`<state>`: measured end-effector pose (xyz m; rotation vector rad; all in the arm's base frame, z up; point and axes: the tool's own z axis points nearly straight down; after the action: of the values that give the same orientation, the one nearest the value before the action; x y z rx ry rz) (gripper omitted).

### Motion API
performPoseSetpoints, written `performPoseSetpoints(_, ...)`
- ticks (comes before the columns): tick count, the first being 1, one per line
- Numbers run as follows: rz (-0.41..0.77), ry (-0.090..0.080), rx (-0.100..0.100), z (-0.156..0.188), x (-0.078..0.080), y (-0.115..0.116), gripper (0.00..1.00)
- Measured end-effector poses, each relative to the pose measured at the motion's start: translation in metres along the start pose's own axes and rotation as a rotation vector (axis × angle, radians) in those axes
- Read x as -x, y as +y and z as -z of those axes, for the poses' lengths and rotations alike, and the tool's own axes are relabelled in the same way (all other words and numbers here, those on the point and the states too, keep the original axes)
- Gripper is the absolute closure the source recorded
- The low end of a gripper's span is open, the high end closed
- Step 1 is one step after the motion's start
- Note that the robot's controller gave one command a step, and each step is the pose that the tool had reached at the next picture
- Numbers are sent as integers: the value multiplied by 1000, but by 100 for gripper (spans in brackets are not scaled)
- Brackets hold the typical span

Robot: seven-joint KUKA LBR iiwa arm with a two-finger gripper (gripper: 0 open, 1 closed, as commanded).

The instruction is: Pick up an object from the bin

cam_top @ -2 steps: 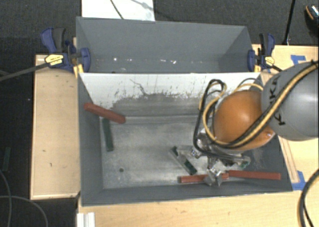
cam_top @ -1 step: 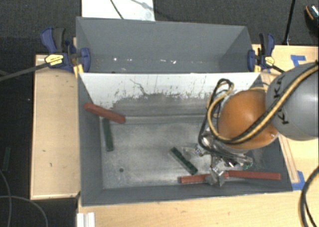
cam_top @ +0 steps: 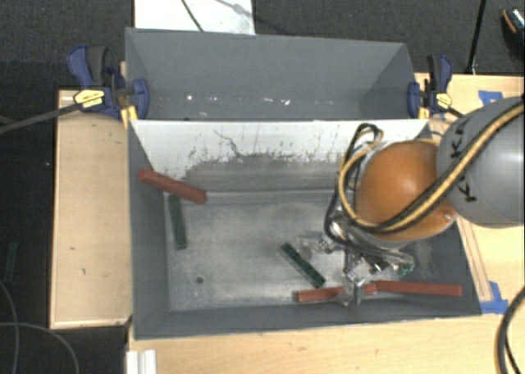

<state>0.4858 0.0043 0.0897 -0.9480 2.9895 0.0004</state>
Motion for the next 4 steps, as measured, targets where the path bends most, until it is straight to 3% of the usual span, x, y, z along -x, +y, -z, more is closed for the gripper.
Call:
performPoseSetpoints(2, -422, 1, -2, -3, 4, 17, 0)
performPoseSetpoints(3, 0, 2, 1, -17, 55, 19, 0)
performPoseSetpoints(4, -5, -1, 0, -15, 56, 18, 100)
